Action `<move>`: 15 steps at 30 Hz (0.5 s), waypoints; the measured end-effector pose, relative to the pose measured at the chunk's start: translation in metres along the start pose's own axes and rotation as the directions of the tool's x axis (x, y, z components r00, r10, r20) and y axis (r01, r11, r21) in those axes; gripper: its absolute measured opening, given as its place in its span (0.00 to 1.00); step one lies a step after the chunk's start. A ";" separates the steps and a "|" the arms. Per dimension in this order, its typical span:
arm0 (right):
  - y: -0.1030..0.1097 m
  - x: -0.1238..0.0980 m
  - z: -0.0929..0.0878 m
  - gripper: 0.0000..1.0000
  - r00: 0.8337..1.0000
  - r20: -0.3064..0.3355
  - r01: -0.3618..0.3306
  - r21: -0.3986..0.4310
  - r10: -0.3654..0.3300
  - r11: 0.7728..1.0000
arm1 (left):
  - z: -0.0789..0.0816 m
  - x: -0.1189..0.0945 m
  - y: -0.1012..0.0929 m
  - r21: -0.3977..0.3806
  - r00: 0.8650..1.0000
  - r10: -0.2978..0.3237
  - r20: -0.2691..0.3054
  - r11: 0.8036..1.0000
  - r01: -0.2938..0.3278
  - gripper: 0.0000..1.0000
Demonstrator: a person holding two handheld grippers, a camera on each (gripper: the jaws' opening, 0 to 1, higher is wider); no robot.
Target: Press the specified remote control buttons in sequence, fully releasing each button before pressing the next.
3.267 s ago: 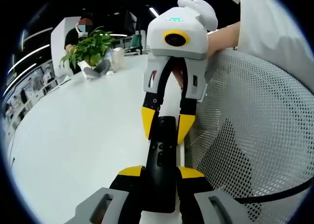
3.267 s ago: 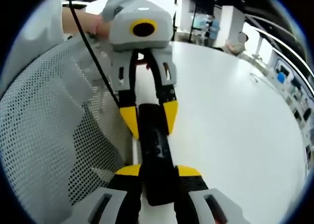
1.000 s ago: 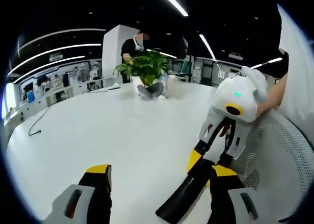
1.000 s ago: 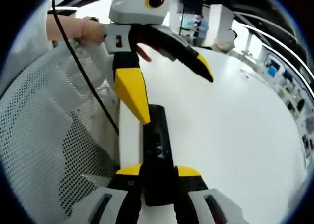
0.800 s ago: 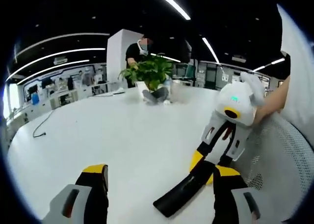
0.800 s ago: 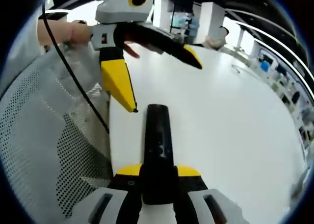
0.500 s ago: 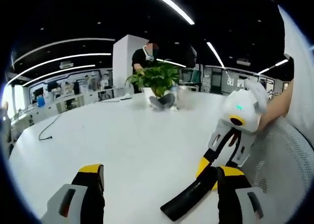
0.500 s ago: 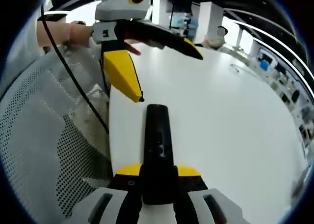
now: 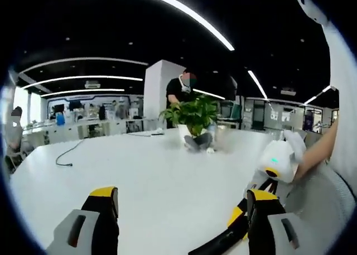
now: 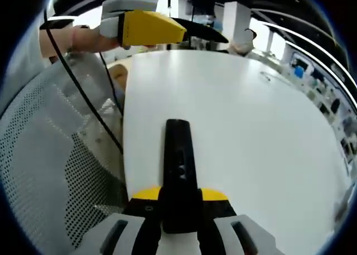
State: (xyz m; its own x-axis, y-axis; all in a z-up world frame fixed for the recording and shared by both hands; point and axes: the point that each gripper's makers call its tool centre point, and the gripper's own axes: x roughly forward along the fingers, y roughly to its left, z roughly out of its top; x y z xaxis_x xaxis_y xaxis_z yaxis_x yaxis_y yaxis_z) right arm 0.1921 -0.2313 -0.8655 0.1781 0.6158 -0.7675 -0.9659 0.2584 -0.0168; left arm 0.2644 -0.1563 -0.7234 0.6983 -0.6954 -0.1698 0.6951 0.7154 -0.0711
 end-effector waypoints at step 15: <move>0.000 0.000 0.000 0.21 1.000 0.013 0.000 0.008 0.000 1.000 | 0.019 -0.020 0.016 -0.068 0.995 0.064 0.075 0.996 -0.059 0.99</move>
State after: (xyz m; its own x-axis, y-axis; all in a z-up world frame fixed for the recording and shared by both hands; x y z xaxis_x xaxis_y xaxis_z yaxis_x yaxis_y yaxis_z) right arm 0.1919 -0.2313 -0.8655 0.1802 0.6253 -0.7593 -0.9644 0.2640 -0.0114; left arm 0.2650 -0.1319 -0.7028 0.7520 -0.6516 -0.0994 0.6398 0.7579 -0.1277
